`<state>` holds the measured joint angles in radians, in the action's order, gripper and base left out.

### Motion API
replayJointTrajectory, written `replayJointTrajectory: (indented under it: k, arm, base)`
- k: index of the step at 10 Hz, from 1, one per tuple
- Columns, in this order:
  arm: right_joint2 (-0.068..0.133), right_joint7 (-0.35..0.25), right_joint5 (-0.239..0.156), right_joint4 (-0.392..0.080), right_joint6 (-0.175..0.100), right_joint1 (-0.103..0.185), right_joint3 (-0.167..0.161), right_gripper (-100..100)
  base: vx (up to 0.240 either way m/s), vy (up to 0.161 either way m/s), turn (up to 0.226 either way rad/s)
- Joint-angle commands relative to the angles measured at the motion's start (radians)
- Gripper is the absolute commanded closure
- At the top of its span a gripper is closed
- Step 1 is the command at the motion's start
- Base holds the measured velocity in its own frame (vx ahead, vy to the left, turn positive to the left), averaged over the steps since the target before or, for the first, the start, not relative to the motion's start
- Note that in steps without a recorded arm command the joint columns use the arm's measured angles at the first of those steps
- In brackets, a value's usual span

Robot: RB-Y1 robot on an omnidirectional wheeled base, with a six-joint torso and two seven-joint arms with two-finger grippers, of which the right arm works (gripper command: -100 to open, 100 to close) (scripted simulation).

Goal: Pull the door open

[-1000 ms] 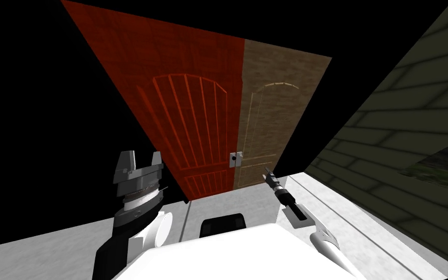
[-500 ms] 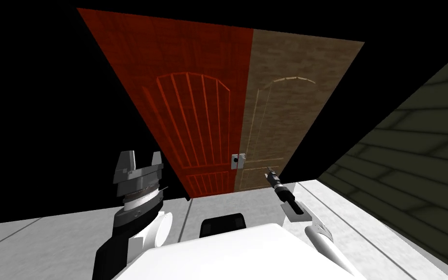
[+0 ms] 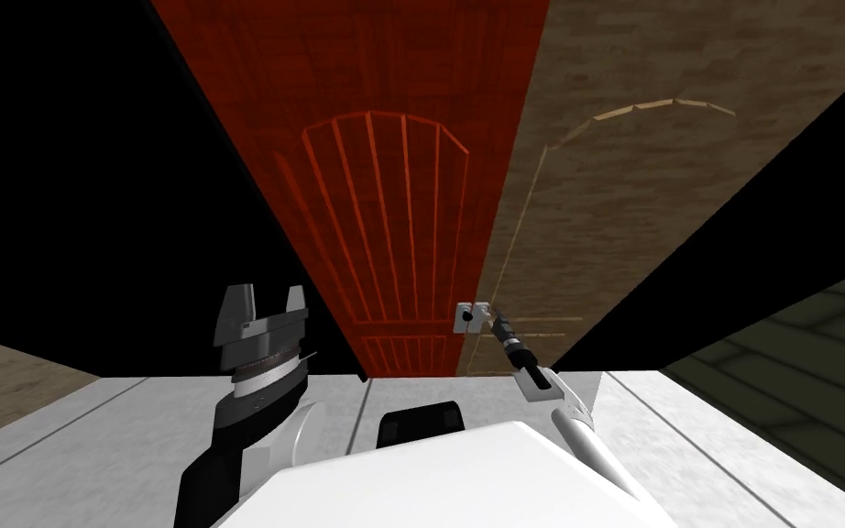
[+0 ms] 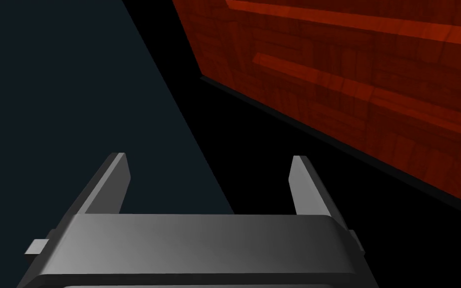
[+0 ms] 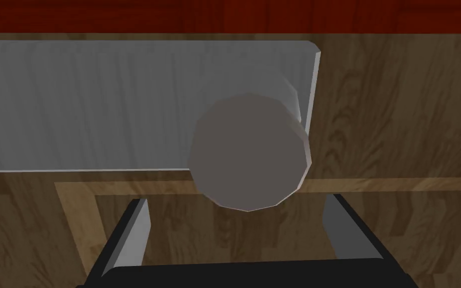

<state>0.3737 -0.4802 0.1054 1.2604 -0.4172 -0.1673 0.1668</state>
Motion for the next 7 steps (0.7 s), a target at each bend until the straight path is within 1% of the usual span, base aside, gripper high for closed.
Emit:
replayJointTrajectory:
  k: [1, 2, 4, 7]
  arm:
    - [0.0, 0.0, 0.0, 0.0, 0.0, 0.0, 0.0, -100]
    - [0.0, 0.0, 0.0, 0.0, 0.0, 0.0, 0.0, 100]
    - [0.0, 0.0, 0.0, 0.0, 0.0, 0.0, 0.0, 100]
    - [0.0, 0.0, 0.0, 0.0, 0.0, 0.0, 0.0, 100]
  base:
    - [0.094, 0.088, 0.007]
    - [-0.009, -0.01, -0.007]
    - [-0.032, -0.028, 0.022]
    - [-0.011, -0.002, 0.001]
